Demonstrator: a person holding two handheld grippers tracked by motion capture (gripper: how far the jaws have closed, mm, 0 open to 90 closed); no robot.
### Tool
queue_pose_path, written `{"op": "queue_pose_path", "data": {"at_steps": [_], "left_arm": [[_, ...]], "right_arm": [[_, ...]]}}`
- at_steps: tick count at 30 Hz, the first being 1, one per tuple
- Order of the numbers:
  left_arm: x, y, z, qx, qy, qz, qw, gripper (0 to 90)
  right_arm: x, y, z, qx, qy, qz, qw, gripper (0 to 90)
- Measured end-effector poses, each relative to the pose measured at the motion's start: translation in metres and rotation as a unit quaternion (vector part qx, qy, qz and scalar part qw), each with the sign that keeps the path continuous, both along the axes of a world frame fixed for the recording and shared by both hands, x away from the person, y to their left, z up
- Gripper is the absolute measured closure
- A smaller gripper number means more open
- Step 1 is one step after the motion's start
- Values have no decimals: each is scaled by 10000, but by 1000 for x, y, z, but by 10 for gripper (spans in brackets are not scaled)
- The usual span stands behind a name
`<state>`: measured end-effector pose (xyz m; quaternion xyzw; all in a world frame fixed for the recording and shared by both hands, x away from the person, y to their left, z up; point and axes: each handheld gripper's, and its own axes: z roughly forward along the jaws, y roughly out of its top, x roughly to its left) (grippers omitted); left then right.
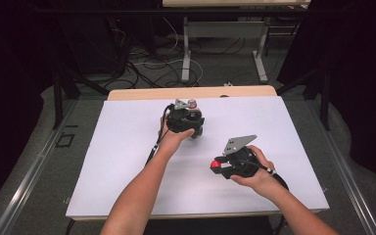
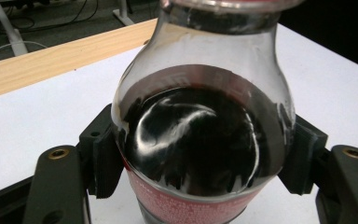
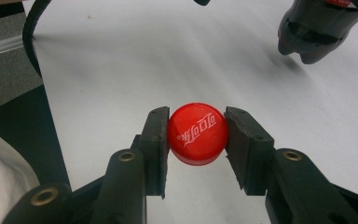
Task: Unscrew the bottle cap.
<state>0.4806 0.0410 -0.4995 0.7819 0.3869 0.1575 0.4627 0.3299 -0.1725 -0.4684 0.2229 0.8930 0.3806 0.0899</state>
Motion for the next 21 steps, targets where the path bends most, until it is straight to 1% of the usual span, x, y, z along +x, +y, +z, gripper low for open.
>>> {"op": "queue_pose_path", "data": {"at_steps": [1, 2, 3, 4, 5, 6, 7, 8, 9, 10, 11, 12, 13, 15, 16, 17, 18, 19, 20, 21], "left_arm": [[0, -3, -3, -81, 42, 57, 9999, 302], [0, -5, -5, -41, 33, 57, 10000, 302], [1, -6, -6, 28, 34, 49, 10000, 302], [0, -8, -8, 47, 84, 46, 9999, 301], [2, -8, -9, 126, 17, -20, 9999, 302], [1, -9, -10, 188, 20, -24, 9998, 302], [1, -10, -11, 213, 32, -29, 9998, 301], [0, -11, -12, 198, 58, -23, 9998, 301], [-1, -11, -13, 192, 73, -6, 9998, 301], [-1, -11, -13, 221, 31, -38, 9997, 301], [-2, -11, -14, 218, 32, -44, 9997, 301], [-3, -11, -14, 184, 24, -33, 9998, 301], [-4, -10, -15, 237, -5, -71, 9997, 301], [-6, -9, -16, 210, 4, -58, 9998, 301], [-7, -8, -17, 206, 31, -65, 9998, 301], [-8, -7, -18, 158, -8, -45, 9999, 301], [-8, -6, -18, 233, -2, -83, 9997, 301], [-9, -6, -19, 130, -25, -52, 9999, 301], [-10, -5, -19, 195, -14, -88, 9998, 301], [-10, -5, -20, 210, -48, -112, 9997, 300]], "right_arm": [[0, 0, -1, -17, -4, 2, 10000, 605], [0, 1, -2, 5, -39, -24, 10000, 605], [1, 2, -2, 10, -17, -25, 10000, 605], [1, 2, -2, 21, -53, -26, 10000, 605], [1, 2, -2, 27, -56, -22, 10000, 605], [1, 2, -2, 23, -27, 4, 10000, 605], [0, 2, -2, 25, -62, -33, 10000, 605], [0, 2, -2, 30, -86, -43, 9999, 605], [0, 2, -2, 30, -64, -31, 10000, 605], [0, 2, -2, 24, -69, -39, 10000, 605], [0, 2, -2, 12, -26, -18, 10000, 605], [2, 1, -3, -1, -71, 36, 10000, 605], [1, 1, -3, -28, -32, 31, 10000, 605], [1, 1, -4, -25, -17, -9, 10000, 605], [2, 0, -4, -31, -54, -2, 10000, 605], [2, 0, -4, -40, 1, 13, 10000, 605], [3, -1, -4, -46, 13, -9, 10000, 605], [3, 0, -4, -9, 14, -50, 10000, 605], [3, 0, -5, -4, 20, -49, 10000, 605], [3, 0, -5, -9, 7, -49, 10000, 605]]}}
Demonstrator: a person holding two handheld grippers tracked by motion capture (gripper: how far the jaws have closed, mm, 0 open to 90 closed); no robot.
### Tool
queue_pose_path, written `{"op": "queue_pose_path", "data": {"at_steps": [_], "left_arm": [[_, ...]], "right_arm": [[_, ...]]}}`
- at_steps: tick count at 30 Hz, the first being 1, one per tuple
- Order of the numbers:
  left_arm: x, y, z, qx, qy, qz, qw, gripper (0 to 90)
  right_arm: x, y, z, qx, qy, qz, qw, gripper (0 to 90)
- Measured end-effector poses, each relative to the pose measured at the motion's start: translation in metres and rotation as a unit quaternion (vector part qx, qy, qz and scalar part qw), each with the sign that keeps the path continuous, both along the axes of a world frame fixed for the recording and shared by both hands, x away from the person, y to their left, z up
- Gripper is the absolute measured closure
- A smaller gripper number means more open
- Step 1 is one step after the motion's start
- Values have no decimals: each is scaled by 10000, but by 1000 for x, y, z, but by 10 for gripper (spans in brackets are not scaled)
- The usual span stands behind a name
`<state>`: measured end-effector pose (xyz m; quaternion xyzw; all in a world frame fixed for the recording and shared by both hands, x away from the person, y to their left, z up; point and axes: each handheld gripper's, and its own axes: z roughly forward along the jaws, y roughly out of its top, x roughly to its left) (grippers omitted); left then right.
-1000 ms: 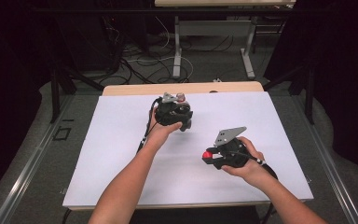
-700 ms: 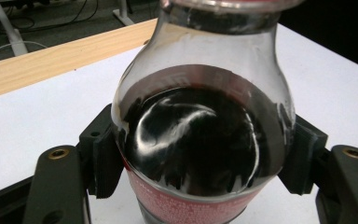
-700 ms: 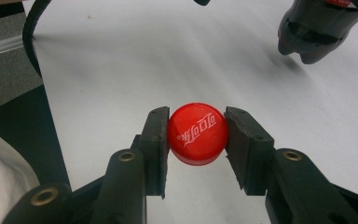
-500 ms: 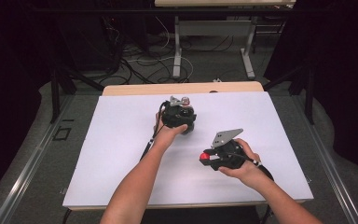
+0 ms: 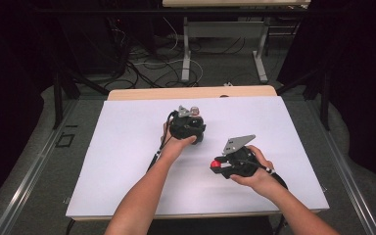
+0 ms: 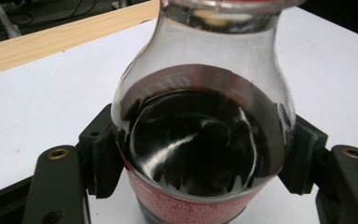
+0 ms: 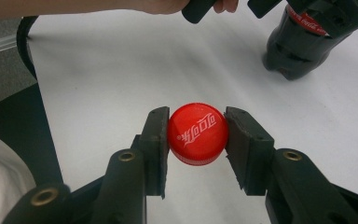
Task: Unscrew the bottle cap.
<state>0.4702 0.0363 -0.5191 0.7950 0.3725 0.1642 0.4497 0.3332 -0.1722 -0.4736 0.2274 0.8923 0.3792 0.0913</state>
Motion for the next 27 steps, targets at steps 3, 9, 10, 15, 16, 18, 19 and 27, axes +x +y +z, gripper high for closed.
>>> {"op": "queue_pose_path", "data": {"at_steps": [3, 9, 10, 15, 16, 18, 19, 27], "left_arm": [[-1, 0, -1, -26, -69, -69, 9999, 298], [-4, 1, -4, -45, -145, -70, 9999, 291], [-5, 1, -4, -46, -110, -78, 9999, 290], [-5, 2, -6, -95, -200, -73, 9997, 287], [-5, 2, -6, -88, -185, -67, 9998, 286], [-5, 2, -6, -128, -167, -61, 9998, 284], [-6, 1, -6, -125, -156, -48, 9998, 284], [-5, 4, -5, -141, -8, -26, 9999, 242]], "right_arm": [[1, 1, 0, -45, -22, 48, 10000, 605], [1, 2, -1, -25, -34, 1, 10000, 605], [1, 2, 0, -55, -1, 21, 10000, 605], [1, 3, -1, -26, -9, 26, 10000, 605], [2, 4, -1, -25, 10, 24, 10000, 605], [2, 4, -1, -20, -13, 23, 10000, 605], [3, 5, -1, -36, -14, 41, 10000, 605], [6, 10, -2, -71, 69, 1, 10000, 605]]}}
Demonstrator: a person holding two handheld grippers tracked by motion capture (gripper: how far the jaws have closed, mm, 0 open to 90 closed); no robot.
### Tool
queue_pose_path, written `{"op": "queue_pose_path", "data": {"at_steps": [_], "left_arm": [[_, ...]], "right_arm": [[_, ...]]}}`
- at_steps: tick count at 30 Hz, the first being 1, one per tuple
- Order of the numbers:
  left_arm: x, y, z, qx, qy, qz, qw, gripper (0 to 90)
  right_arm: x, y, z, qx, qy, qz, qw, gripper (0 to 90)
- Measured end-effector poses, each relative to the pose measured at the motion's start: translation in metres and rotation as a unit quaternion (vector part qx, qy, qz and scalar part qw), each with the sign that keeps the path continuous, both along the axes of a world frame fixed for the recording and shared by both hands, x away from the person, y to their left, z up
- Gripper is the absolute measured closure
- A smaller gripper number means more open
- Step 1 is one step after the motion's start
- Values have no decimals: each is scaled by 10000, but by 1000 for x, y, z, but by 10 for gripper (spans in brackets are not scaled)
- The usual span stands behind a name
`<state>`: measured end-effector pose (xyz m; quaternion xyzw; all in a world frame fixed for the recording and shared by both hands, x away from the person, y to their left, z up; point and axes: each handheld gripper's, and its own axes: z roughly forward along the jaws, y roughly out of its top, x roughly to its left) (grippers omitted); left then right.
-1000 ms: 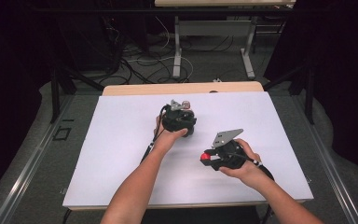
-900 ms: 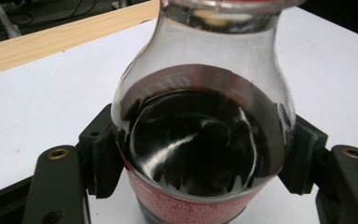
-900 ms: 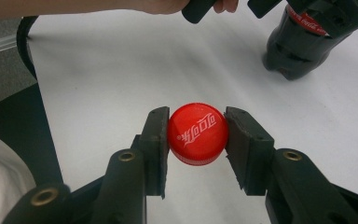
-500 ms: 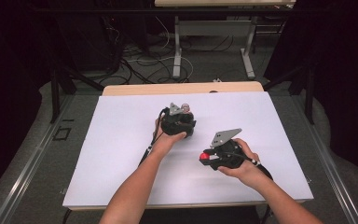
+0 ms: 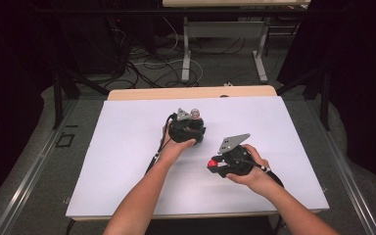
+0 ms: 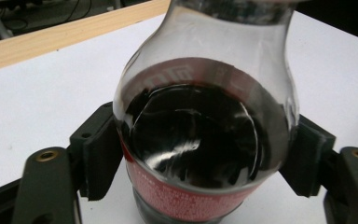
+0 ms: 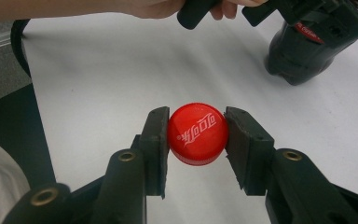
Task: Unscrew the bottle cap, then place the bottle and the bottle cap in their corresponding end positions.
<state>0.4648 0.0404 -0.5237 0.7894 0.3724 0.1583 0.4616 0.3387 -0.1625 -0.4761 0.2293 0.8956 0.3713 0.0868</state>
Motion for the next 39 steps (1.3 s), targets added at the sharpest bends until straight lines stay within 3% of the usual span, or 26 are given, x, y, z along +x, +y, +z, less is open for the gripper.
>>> {"op": "queue_pose_path", "data": {"at_steps": [1, 9, 15, 18, 20, 21, 24, 25, 28, 30, 35, 39], "left_arm": [[0, 1, 1, -30, 10, 9, 10000, 227], [-5, 15, 13, -362, 94, 107, 9992, 123], [-14, 25, 24, -432, 101, 119, 9989, 113], [-19, 31, 29, -308, 161, 63, 9994, 114], [-24, 36, 32, -399, 176, 42, 9990, 114], [-27, 39, 33, -426, 199, 6, 9989, 114], [-34, 47, 36, -450, 150, -66, 9989, 106], [-37, 49, 36, -551, 143, -28, 9984, 84], [-43, 58, 39, -481, 100, -93, 9987, 56], [-47, 62, 41, -549, 94, -39, 9984, 38], [-58, 72, 44, -663, 73, 33, 9978, 7], [-67, 77, 42, -573, 46, 31, 9983, 7]], "right_arm": [[2, 0, -1, 2, -86, 83, 9999, 605], [7, 6, -2, -14, -22, -9, 10000, 605], [14, 10, -4, 20, 39, -21, 10000, 605], [19, 14, -6, 20, -5, 0, 10000, 605], [21, 17, -8, 27, 48, -140, 9999, 606], [24, 18, -10, 18, 14, -15, 10000, 605], [27, 24, -13, -44, 67, -144, 9999, 605], [28, 26, -14, -10, 69, -177, 9998, 605], [34, 30, -18, -34, 101, -162, 9998, 605], [38, 34, -21, -12, 72, -268, 9996, 605], [43, 45, -31, -220, 122, -249, 9994, 604], [44, 54, -39, -314, 158, -208, 9992, 604]]}}
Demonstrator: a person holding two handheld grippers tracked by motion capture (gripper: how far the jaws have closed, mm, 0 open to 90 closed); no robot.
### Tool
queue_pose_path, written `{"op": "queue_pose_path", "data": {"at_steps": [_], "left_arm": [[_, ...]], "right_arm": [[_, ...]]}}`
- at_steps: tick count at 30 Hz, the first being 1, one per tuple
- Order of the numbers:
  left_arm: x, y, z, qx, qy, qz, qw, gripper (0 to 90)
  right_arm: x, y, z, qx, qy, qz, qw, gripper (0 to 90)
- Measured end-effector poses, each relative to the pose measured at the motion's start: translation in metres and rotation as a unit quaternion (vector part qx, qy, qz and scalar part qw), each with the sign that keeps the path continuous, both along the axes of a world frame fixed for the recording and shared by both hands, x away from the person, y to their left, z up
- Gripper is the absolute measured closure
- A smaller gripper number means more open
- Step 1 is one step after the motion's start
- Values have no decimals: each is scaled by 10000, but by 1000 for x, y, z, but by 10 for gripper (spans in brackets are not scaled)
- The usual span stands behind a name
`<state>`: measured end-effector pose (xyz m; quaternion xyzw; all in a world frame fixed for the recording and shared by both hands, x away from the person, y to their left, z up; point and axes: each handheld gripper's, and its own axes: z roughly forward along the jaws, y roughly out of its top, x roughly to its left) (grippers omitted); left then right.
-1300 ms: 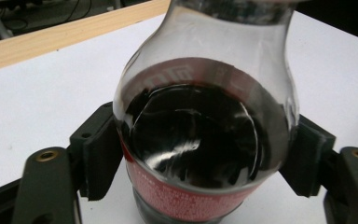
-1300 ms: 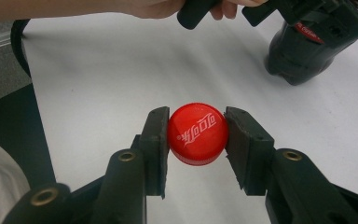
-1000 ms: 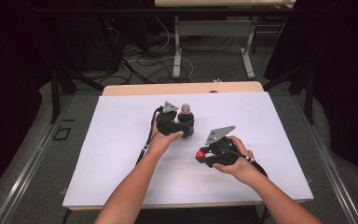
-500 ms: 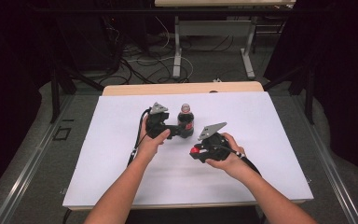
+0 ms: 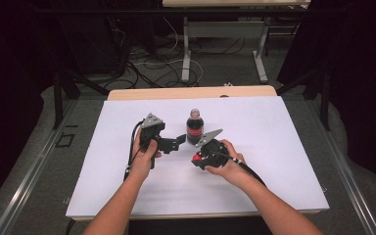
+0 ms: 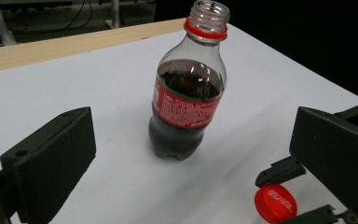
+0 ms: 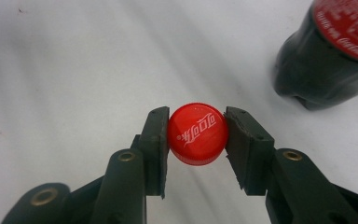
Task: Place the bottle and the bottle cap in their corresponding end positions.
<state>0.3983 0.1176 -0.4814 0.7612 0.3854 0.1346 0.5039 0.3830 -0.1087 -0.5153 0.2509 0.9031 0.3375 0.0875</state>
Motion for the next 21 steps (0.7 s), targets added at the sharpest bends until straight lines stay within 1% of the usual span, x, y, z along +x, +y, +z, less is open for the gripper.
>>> {"op": "queue_pose_path", "data": {"at_steps": [1, 2, 4, 6, 7, 8, 9, 11, 12, 13, 14, 15, 16, 17, 18, 19, 20, 21], "left_arm": [[-2, 1, -1, 56, -15, 19, 10000, 7], [-4, 2, -1, 59, -51, -1, 10000, 7], [-9, 3, -3, 59, -43, -18, 10000, 7], [-14, 5, -3, 90, -86, -40, 9999, 7], [-16, 6, -3, 91, -75, -48, 9999, 7], [-18, 7, -3, 45, -78, -27, 10000, 7], [-20, 9, -3, 28, -100, -40, 9999, 7], [-23, 12, -3, 14, -112, -44, 9999, 7], [-25, 13, -3, -23, -112, -50, 9999, 7], [-27, 15, -3, -42, -93, -76, 9999, 7], [-29, 15, -4, -68, -101, -54, 9999, 7], [-30, 17, -4, -67, -82, -65, 9999, 7], [-32, 18, -5, -53, -101, -49, 9999, 7], [-32, 19, -6, -52, -77, -54, 9999, 7], [-34, 21, -7, -56, -65, -28, 10000, 7], [-34, 21, -9, -110, -59, 16, 9999, 7], [-35, 22, -10, -114, -30, 30, 9999, 7], [-34, 23, -11, -66, -23, 25, 10000, 7]], "right_arm": [[1, 2, -2, -48, 9, 22, 10000, 604], [1, 4, -4, -100, 57, 11, 9999, 603], [2, 6, -9, -127, 137, -6, 9998, 603], [2, 8, -13, -203, 120, -18, 9997, 603], [2, 8, -16, -224, 157, -33, 9996, 603], [2, 8, -18, -267, 203, -27, 9994, 603], [1, 9, -20, -280, 238, -104, 9993, 603], [3, 9, -25, -347, 230, -54, 9991, 602], [3, 9, -26, -404, 178, -70, 9990, 603], [3, 9, -28, -387, 223, -85, 9990, 602], [4, 8, -29, -372, 215, -35, 9991, 601], [3, 9, -30, -398, 289, -86, 9988, 601], [2, 9, -31, -394, 263, -109, 9988, 600], [3, 8, -31, -354, 247, -42, 9991, 600], [3, 7, -31, -354, 285, -66, 9989, 599], [3, 7, -31, -361, 289, -40, 9989, 597], [2, 7, -31, -350, 321, -83, 9988, 595], [2, 6, -30, -366, 284, -83, 9989, 586]]}}
